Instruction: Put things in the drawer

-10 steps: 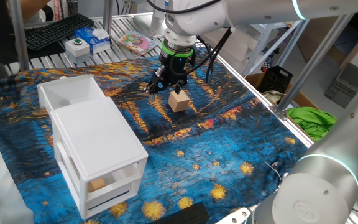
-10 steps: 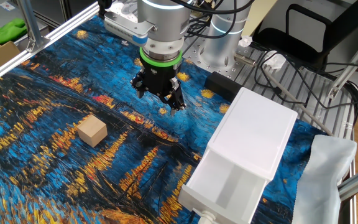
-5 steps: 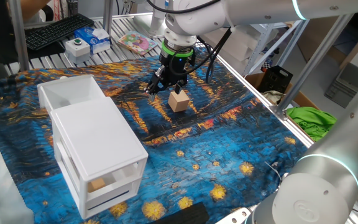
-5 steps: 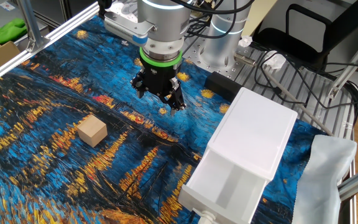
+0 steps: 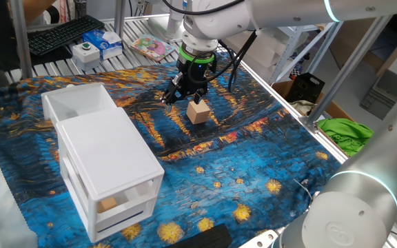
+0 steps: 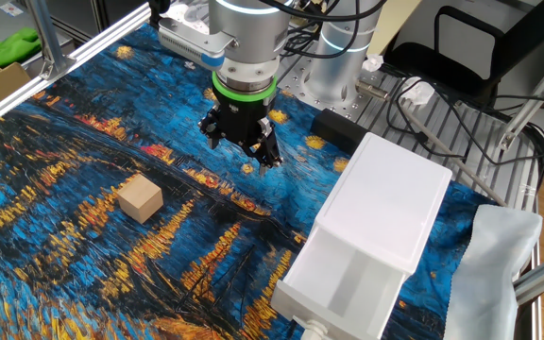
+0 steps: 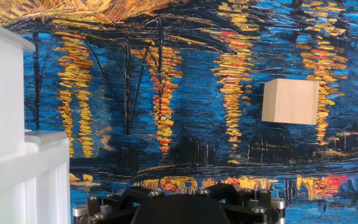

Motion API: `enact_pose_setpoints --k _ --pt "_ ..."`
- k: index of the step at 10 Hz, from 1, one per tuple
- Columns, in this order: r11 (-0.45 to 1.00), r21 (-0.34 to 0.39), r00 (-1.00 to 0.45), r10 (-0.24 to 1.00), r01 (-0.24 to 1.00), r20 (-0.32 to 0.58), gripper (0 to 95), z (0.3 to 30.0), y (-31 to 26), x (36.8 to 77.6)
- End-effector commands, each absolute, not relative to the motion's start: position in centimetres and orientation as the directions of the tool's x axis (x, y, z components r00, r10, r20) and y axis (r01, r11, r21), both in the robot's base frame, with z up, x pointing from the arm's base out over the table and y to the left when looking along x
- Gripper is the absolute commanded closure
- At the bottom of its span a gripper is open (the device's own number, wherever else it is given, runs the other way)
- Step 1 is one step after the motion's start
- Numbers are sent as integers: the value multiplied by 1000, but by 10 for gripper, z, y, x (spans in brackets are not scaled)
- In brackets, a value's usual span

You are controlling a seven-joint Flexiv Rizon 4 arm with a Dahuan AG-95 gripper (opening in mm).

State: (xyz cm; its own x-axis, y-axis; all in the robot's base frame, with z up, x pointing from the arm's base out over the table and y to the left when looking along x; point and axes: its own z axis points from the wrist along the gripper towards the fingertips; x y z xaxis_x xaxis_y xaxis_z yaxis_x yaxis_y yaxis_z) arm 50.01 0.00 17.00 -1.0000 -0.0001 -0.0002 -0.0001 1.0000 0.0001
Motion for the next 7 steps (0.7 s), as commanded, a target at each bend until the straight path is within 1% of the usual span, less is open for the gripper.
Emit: enact_pose_setpoints --k 1,7 --pt "993 73 -995 97 96 -5 950 170 0 500" --pt "993 74 -996 93 92 -5 950 170 0 500"
